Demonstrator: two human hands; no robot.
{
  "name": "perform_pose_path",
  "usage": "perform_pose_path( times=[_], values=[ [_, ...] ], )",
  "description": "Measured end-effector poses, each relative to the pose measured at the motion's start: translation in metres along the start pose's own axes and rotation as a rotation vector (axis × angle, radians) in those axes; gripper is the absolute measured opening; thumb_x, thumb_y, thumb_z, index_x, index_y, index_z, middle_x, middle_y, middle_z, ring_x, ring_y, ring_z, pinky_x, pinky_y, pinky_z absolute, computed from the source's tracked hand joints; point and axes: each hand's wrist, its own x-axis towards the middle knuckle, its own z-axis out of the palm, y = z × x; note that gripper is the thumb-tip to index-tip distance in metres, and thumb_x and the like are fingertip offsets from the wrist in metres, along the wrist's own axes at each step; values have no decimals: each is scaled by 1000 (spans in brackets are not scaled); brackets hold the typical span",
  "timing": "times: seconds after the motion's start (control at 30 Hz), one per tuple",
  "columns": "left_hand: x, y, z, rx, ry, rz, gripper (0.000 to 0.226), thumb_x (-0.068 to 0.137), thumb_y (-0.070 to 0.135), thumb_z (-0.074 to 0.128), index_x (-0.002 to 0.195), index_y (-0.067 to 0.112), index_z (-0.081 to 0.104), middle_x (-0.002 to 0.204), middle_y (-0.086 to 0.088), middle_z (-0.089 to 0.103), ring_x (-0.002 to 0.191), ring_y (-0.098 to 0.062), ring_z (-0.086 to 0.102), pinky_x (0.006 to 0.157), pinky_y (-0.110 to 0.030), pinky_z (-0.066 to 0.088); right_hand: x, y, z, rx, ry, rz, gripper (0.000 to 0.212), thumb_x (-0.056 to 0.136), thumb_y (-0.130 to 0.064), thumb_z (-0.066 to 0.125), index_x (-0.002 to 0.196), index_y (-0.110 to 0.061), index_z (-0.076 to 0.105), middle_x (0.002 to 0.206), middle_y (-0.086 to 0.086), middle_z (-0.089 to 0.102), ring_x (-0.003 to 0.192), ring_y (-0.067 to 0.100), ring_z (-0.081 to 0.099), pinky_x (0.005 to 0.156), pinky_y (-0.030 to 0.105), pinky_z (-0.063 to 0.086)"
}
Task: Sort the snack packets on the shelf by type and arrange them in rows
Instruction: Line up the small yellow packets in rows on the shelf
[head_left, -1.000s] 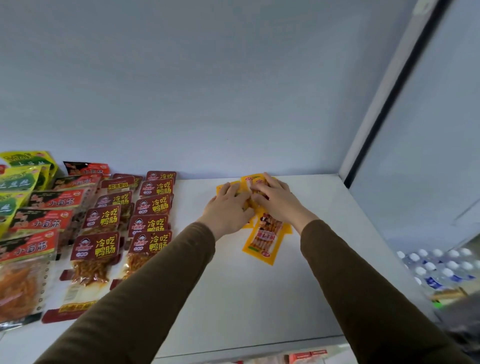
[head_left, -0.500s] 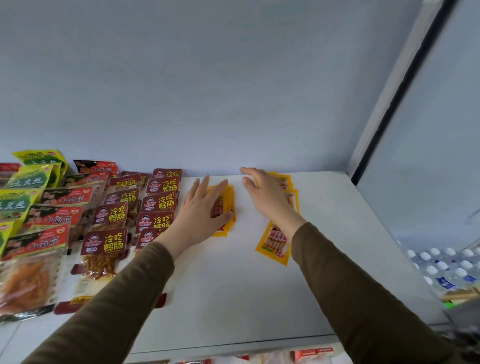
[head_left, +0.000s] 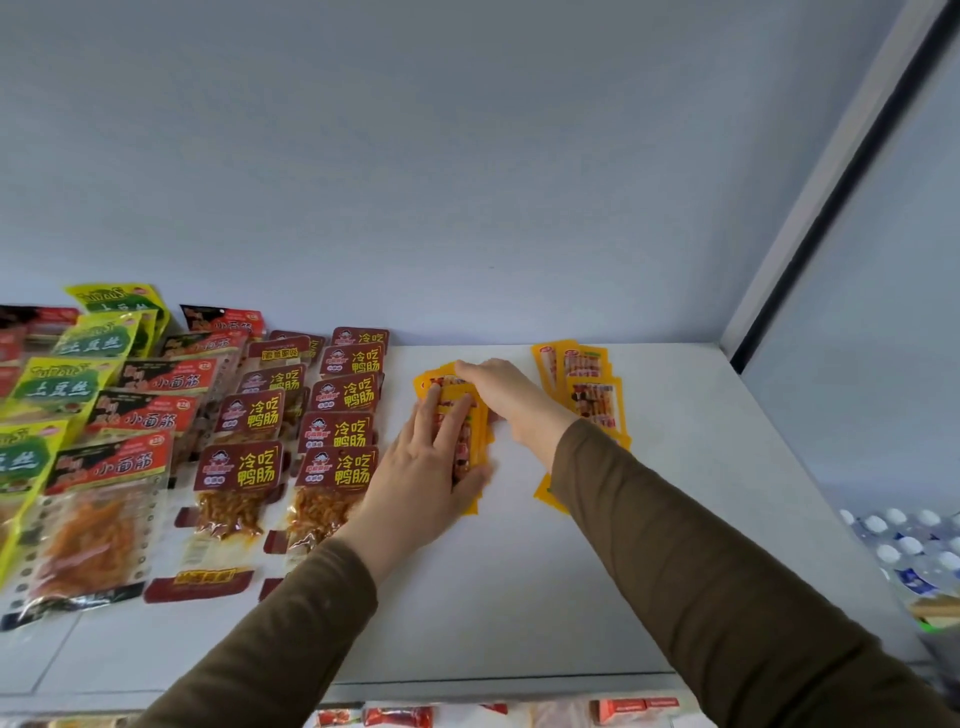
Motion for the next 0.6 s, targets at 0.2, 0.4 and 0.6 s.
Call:
perform_pose_path(
  times=[0.2, 0.4, 0.6],
  values=[
    [-6, 8, -1, 118, 59, -29, 90, 95, 77, 19, 163, 26, -8, 172, -6, -13, 160, -26, 2, 126, -39, 2, 4, 3, 17, 110, 56, -40, 38, 102, -42, 51, 123, -11, 54, 112, 4, 61, 103, 21, 58, 73, 32, 43],
    [0, 7, -10, 217, 18, -81, 88, 99, 74, 20, 163, 22, -11, 171, -8, -19, 159, -28, -7, 130, -46, 4, 12, -5, 32, 349, 61, -1, 30, 102, -30, 57, 123, -9, 57, 107, 7, 64, 87, 17, 62, 68, 30, 49],
    [21, 1, -27, 330, -14, -150, 86, 99, 74, 15, 163, 24, -12, 173, -8, -8, 159, -32, 1, 128, -55, 4, 35, -23, 43, 445, 121, -62, 21, 100, -11, 60, 120, -5, 61, 108, 12, 68, 92, 22, 66, 81, 36, 55]
  ],
)
